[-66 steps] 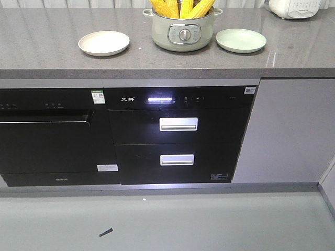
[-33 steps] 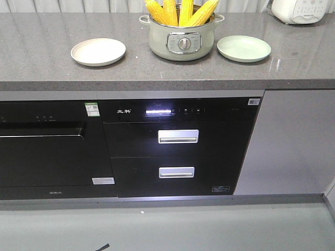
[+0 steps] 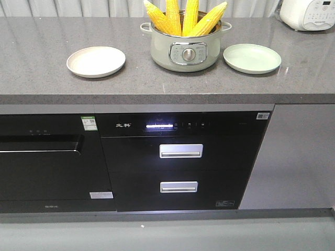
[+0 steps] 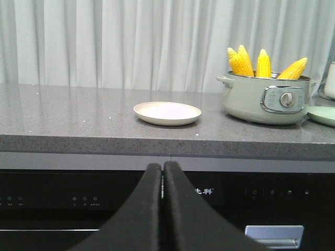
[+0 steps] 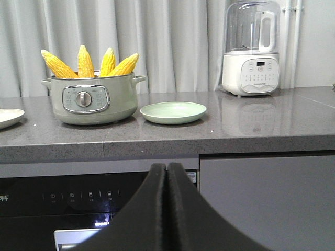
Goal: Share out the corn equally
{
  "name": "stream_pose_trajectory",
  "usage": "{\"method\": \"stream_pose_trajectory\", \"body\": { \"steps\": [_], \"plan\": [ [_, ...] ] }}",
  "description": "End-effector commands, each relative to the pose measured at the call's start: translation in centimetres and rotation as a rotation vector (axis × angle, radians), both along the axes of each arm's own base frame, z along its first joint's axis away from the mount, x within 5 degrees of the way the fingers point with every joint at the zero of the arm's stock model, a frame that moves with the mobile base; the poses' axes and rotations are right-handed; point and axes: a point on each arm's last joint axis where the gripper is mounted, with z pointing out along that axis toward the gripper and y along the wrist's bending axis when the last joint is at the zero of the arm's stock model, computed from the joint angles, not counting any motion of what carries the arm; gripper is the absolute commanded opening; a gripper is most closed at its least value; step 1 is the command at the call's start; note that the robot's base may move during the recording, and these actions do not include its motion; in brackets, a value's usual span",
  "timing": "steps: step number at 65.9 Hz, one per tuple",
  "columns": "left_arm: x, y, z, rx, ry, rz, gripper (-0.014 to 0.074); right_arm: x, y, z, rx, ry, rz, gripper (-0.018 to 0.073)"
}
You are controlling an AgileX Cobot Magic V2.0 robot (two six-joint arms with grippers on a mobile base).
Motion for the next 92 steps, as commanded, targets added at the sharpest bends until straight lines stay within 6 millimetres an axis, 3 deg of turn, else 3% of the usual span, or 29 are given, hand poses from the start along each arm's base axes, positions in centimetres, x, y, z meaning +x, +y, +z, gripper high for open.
{"method": "stream_pose_trajectory", "body": {
  "steps": [1,92],
  "plan": [
    [-0.30,-0.03,1.35,-0.021,-0.107,-0.008,-0.0006,-0.09,-0.02,0.44,-0.011,-0.073,-0.006,-0.0006],
    [-0.30,-0.03,1.35,-0.021,-0.107,-0.008,-0.0006,-0.09,-0.02,0.44,-0.011,-0.073,-0.006,-0.0006]
  ]
}}
